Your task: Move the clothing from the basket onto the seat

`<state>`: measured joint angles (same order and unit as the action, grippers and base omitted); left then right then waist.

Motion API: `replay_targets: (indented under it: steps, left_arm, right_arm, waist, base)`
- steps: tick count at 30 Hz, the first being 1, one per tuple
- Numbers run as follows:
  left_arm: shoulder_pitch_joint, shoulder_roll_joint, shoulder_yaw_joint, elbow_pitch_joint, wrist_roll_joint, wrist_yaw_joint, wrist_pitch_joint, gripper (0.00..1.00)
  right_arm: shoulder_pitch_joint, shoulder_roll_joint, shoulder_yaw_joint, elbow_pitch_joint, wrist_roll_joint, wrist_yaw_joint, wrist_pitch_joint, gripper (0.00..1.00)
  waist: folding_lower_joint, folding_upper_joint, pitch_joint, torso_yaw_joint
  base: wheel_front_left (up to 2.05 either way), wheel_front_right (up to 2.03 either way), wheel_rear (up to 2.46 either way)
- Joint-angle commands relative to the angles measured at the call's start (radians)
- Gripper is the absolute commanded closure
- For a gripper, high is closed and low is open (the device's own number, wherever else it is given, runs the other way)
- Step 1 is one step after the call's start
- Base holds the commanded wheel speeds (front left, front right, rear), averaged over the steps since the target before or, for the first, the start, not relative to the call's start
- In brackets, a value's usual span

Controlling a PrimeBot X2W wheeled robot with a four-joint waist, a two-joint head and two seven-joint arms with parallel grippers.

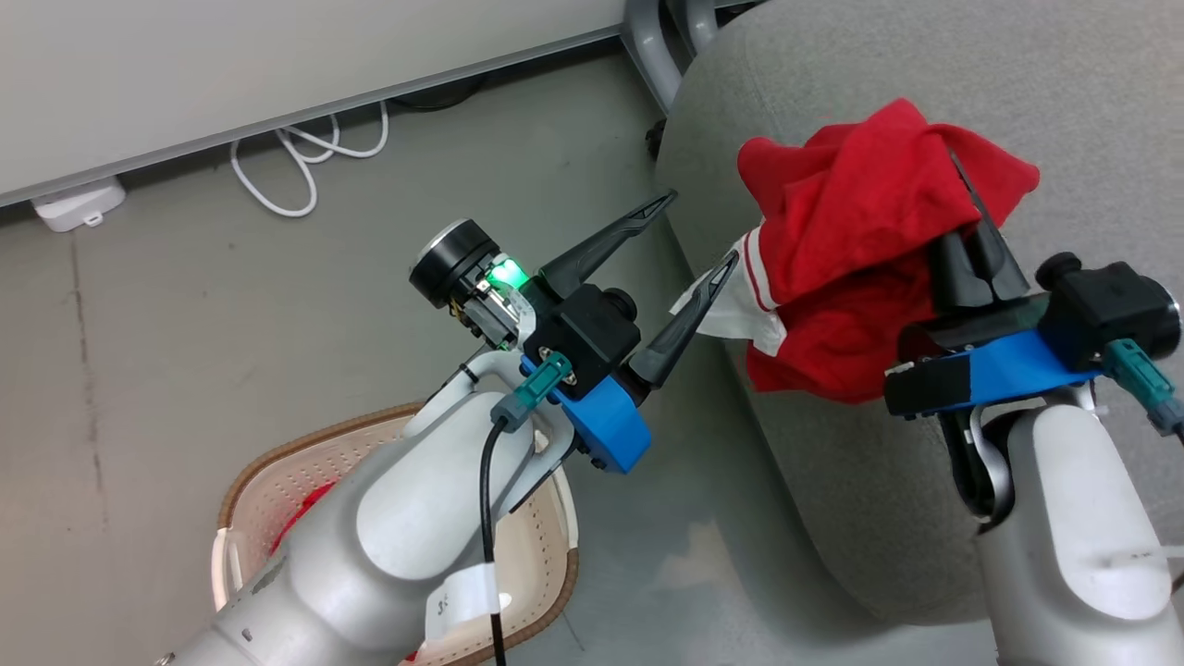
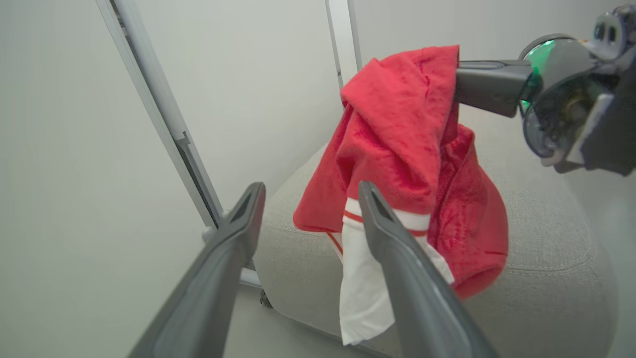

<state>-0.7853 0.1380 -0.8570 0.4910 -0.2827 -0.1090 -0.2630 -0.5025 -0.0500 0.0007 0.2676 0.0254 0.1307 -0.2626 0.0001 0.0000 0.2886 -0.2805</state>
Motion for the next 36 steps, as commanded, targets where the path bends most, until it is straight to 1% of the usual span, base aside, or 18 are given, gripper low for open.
replay_targets:
  steps: [1,7,13,18,22,30,32,36]
  left_arm:
    - [0.005,0.001,-0.006,0.004,0.003,-0.003,-0.003,0.00]
    - [0.017,-0.006,-0.035,0.011,0.004,-0.009,-0.003,0.00]
    - [0.027,-0.012,-0.046,0.017,-0.001,-0.011,-0.003,0.00]
    - [0.035,-0.011,-0.047,0.017,-0.002,-0.012,-0.003,0.00]
    - [0.032,-0.010,-0.043,0.011,-0.002,-0.011,-0.003,0.00]
    - [0.010,0.001,-0.034,-0.007,0.011,0.000,-0.003,0.00]
    - [0.000,0.005,-0.032,-0.013,0.012,0.004,-0.003,0.00]
    - [-0.026,0.021,-0.030,-0.031,0.022,0.006,0.004,0.00]
  right_arm:
    - [0.023,-0.001,-0.015,-0.015,-0.009,0.000,-0.003,1.00]
    - [0.097,-0.001,-0.082,-0.061,-0.009,0.000,-0.004,1.00]
    - [0.168,0.000,-0.132,-0.097,-0.009,0.000,-0.004,1.00]
    - [0.211,-0.001,-0.145,-0.114,0.000,0.000,-0.004,1.00]
    - [0.220,-0.001,-0.131,-0.127,0.010,0.000,-0.004,1.00]
    - [0.139,-0.001,-0.122,-0.161,0.017,0.000,-0.004,1.00]
    - [0.101,-0.001,-0.130,-0.166,0.032,0.000,-0.003,1.00]
    - [-0.015,-0.001,-0.150,-0.183,0.022,0.000,-0.003,1.00]
  waist:
    - [-0.0001,0.0000,0.009,-0.029]
    - [-0.0001,0.0000,0.011,-0.076]
    - [-0.0001,0.0000,0.014,-0.093]
    - [-0.0001,0.0000,0.013,-0.100]
    - [-0.0001,0.0000,0.012,-0.102]
    - [-0.0001,0.0000,0.043,-0.087]
    - [-0.0001,0.0000,0.062,-0.083]
    - [-0.0001,0.0000,0.127,-0.074]
  base:
    - [0.00,0.00,0.00]
    - [0.00,0.00,0.00]
    - [0.00,0.00,0.00]
    - [0.00,0.00,0.00]
    - [0.00,0.00,0.00]
    - [0.00,0.00,0.00]
    - [0.00,0.00,0.00]
    - [0.00,0.00,0.00]
